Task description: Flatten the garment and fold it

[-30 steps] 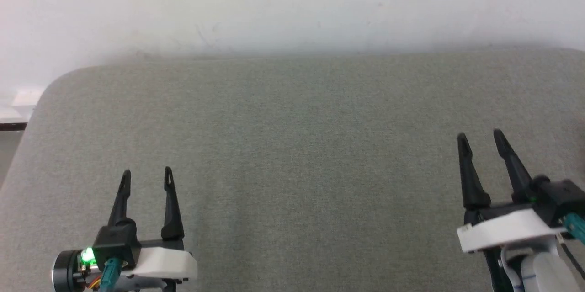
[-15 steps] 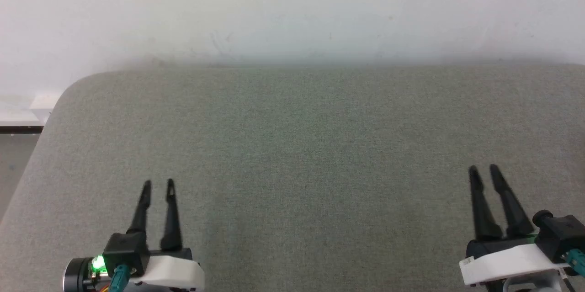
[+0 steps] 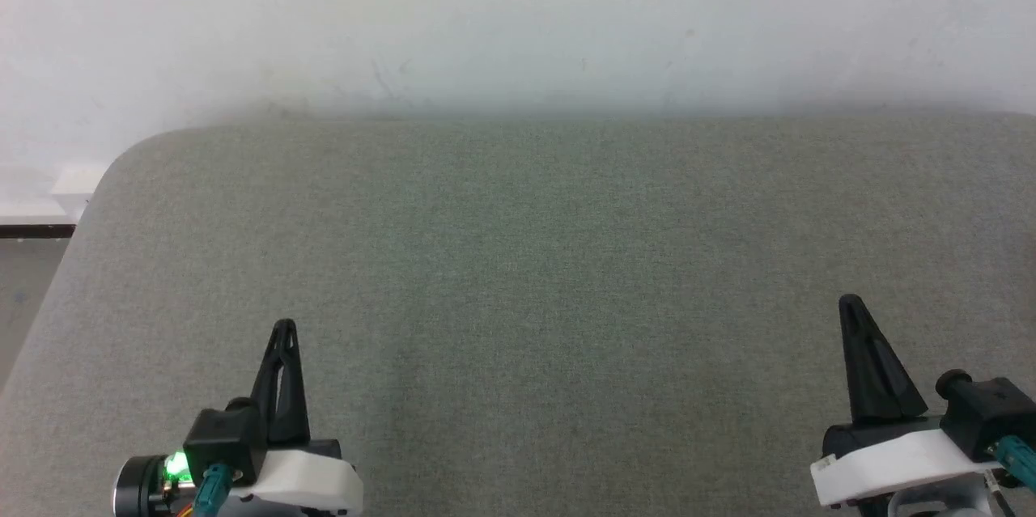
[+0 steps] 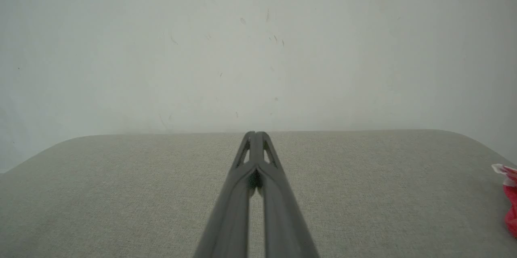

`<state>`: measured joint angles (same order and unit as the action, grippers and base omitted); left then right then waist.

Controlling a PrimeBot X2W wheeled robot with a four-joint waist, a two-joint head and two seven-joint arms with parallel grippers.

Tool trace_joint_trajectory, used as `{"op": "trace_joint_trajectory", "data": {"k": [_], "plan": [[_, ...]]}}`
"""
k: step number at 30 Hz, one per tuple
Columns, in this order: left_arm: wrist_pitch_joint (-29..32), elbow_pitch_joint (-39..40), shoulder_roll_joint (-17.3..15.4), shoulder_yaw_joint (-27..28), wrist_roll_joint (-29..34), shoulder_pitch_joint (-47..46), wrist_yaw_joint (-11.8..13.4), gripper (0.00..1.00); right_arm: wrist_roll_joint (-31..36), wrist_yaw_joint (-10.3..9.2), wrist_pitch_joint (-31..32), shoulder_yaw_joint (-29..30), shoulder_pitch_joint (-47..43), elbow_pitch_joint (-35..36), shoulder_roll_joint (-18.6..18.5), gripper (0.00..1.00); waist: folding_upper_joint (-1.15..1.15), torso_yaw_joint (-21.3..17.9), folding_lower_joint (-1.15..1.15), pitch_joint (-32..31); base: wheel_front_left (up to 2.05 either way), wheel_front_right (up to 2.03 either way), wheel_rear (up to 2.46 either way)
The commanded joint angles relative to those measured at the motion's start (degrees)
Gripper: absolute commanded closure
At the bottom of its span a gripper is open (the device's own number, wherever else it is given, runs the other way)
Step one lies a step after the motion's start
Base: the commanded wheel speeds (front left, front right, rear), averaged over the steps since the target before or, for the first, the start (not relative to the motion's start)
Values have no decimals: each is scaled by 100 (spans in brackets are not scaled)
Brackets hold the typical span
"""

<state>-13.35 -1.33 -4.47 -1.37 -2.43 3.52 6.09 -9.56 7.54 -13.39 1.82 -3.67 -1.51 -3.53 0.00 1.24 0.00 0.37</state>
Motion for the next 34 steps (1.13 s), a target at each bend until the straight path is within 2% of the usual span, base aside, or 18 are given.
{"op": "trace_joint_trajectory", "data": {"k": [1,34], "plan": [[42,12,15,12,30,-39,-43,100,72,-1,44,-4,41,18,8,100,0,-3,0,-1,0,0,0],[416,47,56,48,92,-129,-207,100,328,-2,419,-55,135,56,24,100,0,-38,0,-11,0,0,0]]}}
